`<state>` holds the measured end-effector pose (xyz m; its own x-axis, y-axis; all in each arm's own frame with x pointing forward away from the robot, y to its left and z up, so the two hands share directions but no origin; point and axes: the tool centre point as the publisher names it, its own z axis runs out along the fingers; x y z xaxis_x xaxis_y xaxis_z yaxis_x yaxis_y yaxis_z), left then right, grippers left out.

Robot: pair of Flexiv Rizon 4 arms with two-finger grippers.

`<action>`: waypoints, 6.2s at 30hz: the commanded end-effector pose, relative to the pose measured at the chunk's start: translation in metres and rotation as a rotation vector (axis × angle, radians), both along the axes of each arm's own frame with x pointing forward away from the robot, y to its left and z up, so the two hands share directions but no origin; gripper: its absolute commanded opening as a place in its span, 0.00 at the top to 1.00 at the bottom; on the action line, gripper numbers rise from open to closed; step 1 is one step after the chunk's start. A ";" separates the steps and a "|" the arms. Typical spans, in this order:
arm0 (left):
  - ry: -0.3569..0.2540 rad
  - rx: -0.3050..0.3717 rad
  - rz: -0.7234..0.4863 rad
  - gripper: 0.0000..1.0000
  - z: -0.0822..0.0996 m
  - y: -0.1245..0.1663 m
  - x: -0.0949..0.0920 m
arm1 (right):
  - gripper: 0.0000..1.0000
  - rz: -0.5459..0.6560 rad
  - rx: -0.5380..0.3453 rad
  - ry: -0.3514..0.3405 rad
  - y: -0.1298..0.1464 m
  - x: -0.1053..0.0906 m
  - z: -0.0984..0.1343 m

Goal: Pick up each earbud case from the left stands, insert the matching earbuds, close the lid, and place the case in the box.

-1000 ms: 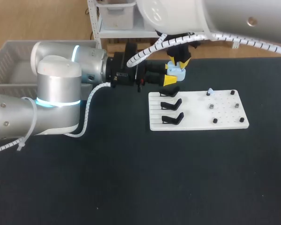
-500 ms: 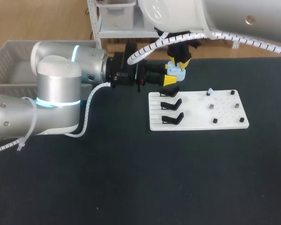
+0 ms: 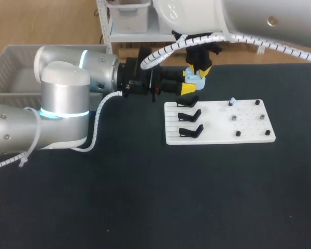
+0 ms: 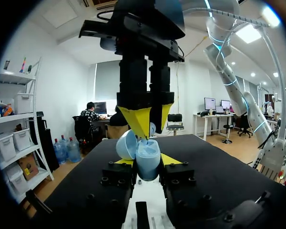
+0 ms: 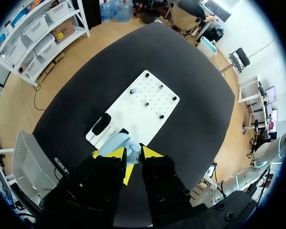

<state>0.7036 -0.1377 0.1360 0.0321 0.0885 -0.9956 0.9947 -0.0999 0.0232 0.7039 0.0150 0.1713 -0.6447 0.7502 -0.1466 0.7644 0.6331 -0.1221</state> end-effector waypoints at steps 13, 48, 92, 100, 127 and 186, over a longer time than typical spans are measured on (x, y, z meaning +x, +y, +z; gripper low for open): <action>0.000 0.001 0.000 1.00 0.000 0.000 0.000 | 0.50 0.101 0.090 -0.125 -0.013 -0.033 0.032; 0.000 0.001 0.000 1.00 0.000 0.000 0.000 | 0.44 0.618 0.168 -0.301 -0.120 0.000 -0.029; 0.000 0.001 0.000 1.00 0.000 0.000 0.000 | 0.55 0.492 0.229 -0.166 -0.121 0.054 -0.147; 0.000 0.001 0.000 1.00 0.000 0.000 0.000 | 0.58 0.474 0.246 -0.160 -0.123 0.057 -0.149; 0.000 0.001 0.000 1.00 0.000 0.000 0.000 | 0.70 0.454 0.263 -0.149 -0.119 0.056 -0.159; 0.000 0.001 0.000 1.00 0.000 0.000 0.000 | 1.00 0.612 0.227 -0.399 -0.106 -0.020 0.056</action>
<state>0.7036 -0.1377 0.1360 0.0320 0.0884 -0.9956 0.9947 -0.1001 0.0231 0.7163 -0.0901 0.1851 -0.9079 0.3163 -0.2751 0.2399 0.9302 0.2776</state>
